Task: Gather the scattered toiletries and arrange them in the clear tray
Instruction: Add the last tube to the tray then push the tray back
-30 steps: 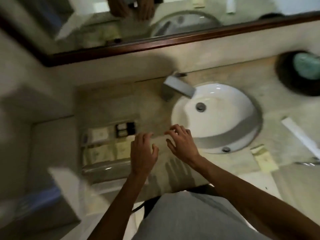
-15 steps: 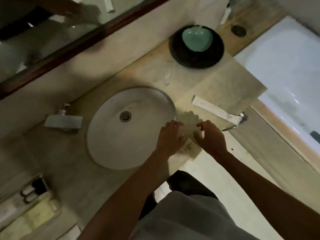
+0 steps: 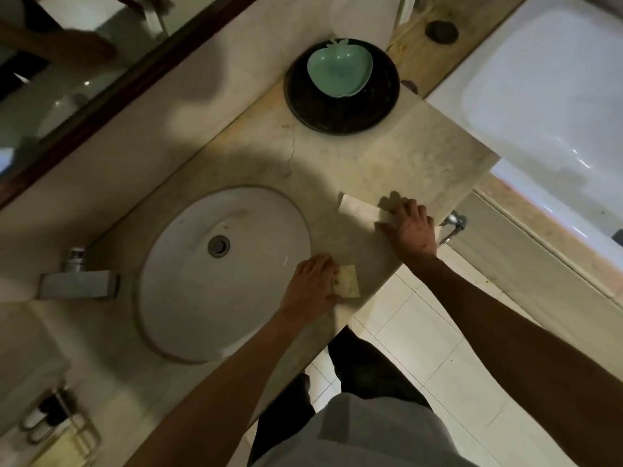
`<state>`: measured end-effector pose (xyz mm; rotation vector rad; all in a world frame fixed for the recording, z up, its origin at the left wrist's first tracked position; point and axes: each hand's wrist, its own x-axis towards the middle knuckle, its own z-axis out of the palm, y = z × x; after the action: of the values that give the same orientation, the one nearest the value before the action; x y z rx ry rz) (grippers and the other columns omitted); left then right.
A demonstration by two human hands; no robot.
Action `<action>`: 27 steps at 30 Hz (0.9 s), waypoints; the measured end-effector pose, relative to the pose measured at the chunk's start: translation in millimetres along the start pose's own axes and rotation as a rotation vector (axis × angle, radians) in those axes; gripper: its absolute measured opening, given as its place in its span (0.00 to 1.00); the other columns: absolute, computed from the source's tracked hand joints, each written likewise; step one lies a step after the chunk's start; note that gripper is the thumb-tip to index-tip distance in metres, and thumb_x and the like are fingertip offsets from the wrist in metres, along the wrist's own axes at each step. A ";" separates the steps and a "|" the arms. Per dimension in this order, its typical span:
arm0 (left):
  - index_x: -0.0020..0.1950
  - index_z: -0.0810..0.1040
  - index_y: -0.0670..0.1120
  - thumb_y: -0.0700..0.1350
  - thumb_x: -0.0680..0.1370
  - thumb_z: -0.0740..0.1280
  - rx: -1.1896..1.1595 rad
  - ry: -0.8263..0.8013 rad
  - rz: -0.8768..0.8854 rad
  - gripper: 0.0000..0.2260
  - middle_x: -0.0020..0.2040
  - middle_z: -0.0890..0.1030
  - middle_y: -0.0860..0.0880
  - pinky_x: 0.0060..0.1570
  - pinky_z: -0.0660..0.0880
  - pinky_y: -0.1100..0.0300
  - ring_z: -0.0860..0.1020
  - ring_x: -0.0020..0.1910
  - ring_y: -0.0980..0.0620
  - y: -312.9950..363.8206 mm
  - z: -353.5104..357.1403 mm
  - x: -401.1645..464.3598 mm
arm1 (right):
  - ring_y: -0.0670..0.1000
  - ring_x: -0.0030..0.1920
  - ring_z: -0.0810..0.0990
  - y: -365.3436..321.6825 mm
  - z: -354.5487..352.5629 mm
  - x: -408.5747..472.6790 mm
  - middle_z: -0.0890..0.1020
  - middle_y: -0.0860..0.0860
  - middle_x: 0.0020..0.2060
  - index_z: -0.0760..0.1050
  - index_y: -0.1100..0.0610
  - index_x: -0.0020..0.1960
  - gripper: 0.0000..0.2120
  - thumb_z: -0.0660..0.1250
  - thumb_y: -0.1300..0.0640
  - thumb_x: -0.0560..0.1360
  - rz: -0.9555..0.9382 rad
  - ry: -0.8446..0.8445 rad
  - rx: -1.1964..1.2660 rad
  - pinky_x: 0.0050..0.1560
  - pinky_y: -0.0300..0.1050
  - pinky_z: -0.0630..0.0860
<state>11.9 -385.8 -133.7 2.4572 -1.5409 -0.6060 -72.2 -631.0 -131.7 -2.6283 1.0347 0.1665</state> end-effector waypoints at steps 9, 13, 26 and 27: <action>0.54 0.73 0.45 0.44 0.59 0.76 0.034 0.005 -0.156 0.26 0.48 0.76 0.46 0.48 0.67 0.53 0.76 0.43 0.46 12.2 11.1 -35.0 | 0.65 0.46 0.79 -96.0 1.6 -45.1 0.76 0.59 0.54 0.69 0.59 0.61 0.13 0.59 0.52 0.81 -0.287 -0.050 0.152 0.45 0.55 0.72; 0.59 0.70 0.45 0.45 0.72 0.61 -0.084 0.230 -0.262 0.16 0.50 0.75 0.45 0.45 0.68 0.51 0.73 0.47 0.44 -18.3 -7.0 -116.9 | 0.62 0.40 0.80 -182.1 8.3 -77.5 0.77 0.56 0.51 0.71 0.57 0.59 0.11 0.62 0.52 0.80 -0.476 -0.090 0.167 0.37 0.49 0.71; 0.57 0.77 0.43 0.50 0.80 0.50 -0.081 0.449 -0.903 0.19 0.55 0.77 0.41 0.50 0.71 0.48 0.76 0.52 0.40 -240.1 -17.3 -510.5 | 0.52 0.40 0.75 -471.8 113.2 -267.9 0.77 0.51 0.48 0.73 0.53 0.57 0.11 0.62 0.48 0.79 -1.080 -0.336 0.071 0.37 0.44 0.68; 0.55 0.77 0.42 0.50 0.80 0.50 -0.086 0.459 -0.927 0.19 0.52 0.77 0.41 0.48 0.72 0.49 0.76 0.49 0.40 -248.3 -14.4 -527.3 | 0.51 0.41 0.74 -487.7 121.3 -281.5 0.77 0.51 0.49 0.73 0.53 0.58 0.11 0.62 0.48 0.79 -1.101 -0.353 0.068 0.38 0.44 0.70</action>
<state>20.8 194.8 -80.9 2.8625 -0.1619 -0.1638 54.5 -72.9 -66.1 -2.5624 -0.5420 0.2970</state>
